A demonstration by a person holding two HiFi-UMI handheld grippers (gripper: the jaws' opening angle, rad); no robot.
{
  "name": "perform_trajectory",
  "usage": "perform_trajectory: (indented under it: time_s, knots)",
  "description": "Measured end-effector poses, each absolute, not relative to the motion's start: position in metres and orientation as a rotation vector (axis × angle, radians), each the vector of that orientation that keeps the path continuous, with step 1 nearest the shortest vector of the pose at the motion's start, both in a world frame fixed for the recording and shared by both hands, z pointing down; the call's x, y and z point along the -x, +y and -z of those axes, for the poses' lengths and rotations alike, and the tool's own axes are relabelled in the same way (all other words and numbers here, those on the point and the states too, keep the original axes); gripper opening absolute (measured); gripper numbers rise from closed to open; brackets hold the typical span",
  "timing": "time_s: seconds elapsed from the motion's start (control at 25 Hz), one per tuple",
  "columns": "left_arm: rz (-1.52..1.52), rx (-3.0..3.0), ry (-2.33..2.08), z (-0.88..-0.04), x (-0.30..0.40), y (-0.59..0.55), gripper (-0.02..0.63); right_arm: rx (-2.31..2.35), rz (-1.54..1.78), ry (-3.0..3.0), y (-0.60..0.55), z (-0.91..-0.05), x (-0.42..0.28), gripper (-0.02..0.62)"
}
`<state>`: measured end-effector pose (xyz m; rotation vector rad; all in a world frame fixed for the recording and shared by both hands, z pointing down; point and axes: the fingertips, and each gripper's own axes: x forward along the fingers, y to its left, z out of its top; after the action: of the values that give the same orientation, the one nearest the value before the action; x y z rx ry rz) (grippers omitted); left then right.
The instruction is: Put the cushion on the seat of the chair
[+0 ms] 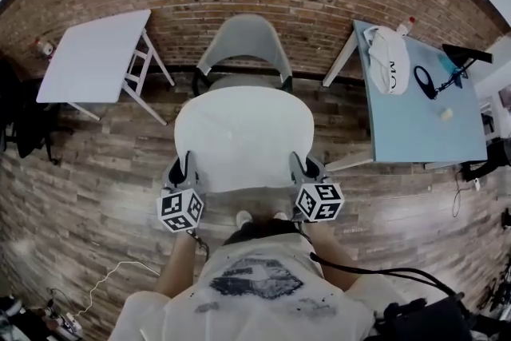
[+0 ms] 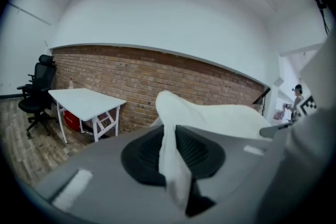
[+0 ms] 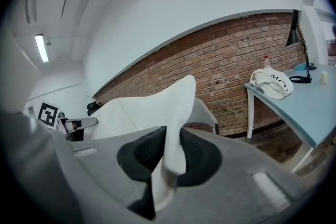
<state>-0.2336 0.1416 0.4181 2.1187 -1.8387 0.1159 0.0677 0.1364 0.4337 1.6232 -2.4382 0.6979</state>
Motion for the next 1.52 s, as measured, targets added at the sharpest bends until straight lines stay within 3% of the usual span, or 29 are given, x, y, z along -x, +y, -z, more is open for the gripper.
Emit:
perform_trajectory:
  time_s: [1.52]
  knots:
    - [-0.299,-2.04,-1.777,-0.482,0.203,-0.108,0.049,-1.543,-0.848,-2.355,-0.104,-0.501,-0.095,0.049]
